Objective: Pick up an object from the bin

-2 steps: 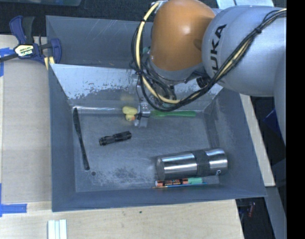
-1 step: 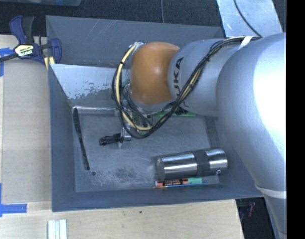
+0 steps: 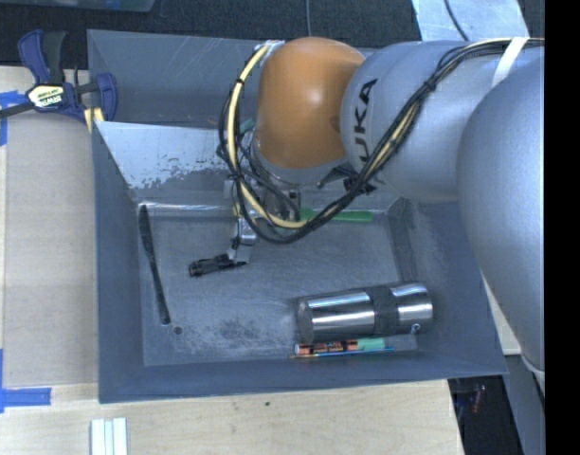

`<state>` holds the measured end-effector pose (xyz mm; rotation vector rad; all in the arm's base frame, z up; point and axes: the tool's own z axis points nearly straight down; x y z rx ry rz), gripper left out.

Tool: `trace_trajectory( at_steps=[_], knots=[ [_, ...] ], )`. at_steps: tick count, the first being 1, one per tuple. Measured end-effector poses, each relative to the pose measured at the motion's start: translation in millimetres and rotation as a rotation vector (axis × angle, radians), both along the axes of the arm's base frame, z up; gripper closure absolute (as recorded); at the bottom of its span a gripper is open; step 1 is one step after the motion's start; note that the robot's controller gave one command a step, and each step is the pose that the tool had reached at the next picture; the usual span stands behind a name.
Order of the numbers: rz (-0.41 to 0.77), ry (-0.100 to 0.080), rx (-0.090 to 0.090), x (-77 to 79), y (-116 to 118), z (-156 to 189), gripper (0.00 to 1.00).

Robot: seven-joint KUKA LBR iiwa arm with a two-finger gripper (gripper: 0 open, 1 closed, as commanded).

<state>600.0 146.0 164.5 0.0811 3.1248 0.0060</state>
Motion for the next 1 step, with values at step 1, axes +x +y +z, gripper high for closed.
trace_trajectory(
  at_steps=[1],
  knots=[
    [-0.027, 0.016, -0.002, -14.8, 9.1, -64.7, 0.00]
  ],
)
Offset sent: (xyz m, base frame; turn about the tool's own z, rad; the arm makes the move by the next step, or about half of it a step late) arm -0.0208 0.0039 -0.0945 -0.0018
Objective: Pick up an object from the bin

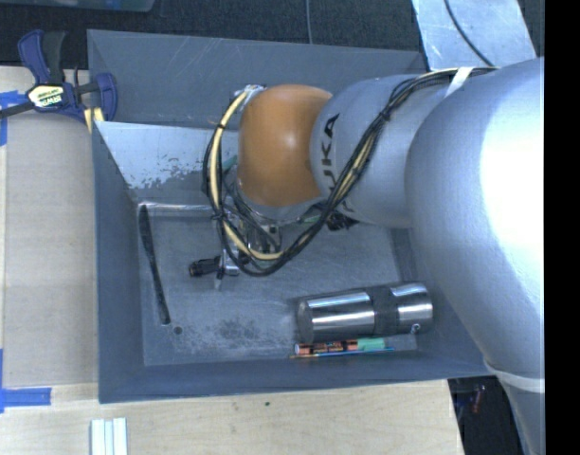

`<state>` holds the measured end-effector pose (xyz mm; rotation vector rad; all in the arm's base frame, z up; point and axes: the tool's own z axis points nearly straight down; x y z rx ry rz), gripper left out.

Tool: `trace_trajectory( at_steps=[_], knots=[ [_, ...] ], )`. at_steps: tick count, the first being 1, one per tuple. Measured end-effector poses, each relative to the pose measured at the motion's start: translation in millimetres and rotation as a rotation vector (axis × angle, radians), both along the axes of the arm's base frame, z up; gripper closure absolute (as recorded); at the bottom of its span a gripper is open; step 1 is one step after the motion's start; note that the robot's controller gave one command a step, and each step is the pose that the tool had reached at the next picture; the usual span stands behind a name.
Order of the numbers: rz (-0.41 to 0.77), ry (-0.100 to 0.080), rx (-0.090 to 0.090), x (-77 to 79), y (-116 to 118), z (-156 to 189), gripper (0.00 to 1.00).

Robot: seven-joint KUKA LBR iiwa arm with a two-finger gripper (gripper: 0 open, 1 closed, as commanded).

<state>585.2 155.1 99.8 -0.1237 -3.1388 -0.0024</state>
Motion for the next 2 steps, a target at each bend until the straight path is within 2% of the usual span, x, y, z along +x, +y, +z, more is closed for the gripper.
trace_trajectory(
  at_steps=[1, 2],
  knots=[
    [0.029, -0.026, 0.004, -5.0, -5, -29, 0.00],
    [-0.021, -0.016, 0.005, -8.5, -15, -28, 1.00]
  ],
)
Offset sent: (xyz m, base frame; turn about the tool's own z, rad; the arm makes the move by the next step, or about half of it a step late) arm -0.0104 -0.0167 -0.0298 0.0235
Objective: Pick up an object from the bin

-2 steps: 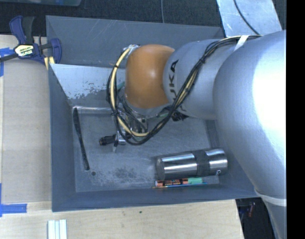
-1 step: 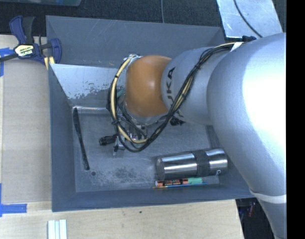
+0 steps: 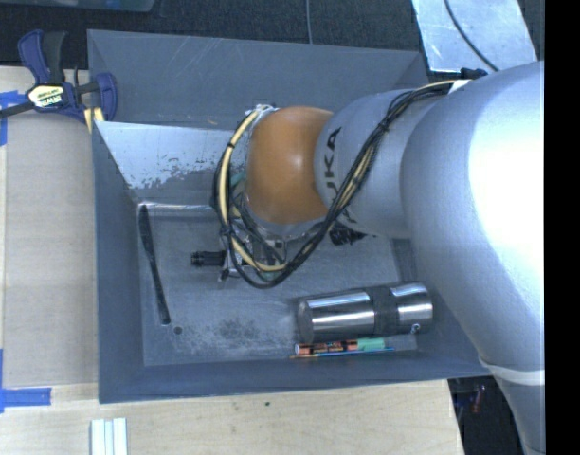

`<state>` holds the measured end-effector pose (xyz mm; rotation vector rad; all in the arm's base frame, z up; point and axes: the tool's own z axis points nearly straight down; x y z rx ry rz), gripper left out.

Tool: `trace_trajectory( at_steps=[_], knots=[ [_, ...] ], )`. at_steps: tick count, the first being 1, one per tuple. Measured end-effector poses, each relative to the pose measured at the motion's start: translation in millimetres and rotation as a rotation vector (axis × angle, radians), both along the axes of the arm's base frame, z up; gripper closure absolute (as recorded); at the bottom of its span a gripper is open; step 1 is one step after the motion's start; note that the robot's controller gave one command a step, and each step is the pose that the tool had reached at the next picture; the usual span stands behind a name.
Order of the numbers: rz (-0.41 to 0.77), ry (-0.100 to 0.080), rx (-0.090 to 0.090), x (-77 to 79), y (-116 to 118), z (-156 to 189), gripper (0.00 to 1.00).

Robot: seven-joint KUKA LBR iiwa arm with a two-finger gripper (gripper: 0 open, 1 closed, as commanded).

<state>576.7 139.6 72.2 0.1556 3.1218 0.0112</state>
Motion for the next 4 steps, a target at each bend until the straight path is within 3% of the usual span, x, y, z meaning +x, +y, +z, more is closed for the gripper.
trace_trajectory(
  at_steps=[1, 4],
  knots=[
    [-0.001, 0.000, 0.000, 0.0, 0, 0, 1.00],
    [-0.001, -0.003, 0.000, 0.1, -1, 47, 1.00]
  ],
)
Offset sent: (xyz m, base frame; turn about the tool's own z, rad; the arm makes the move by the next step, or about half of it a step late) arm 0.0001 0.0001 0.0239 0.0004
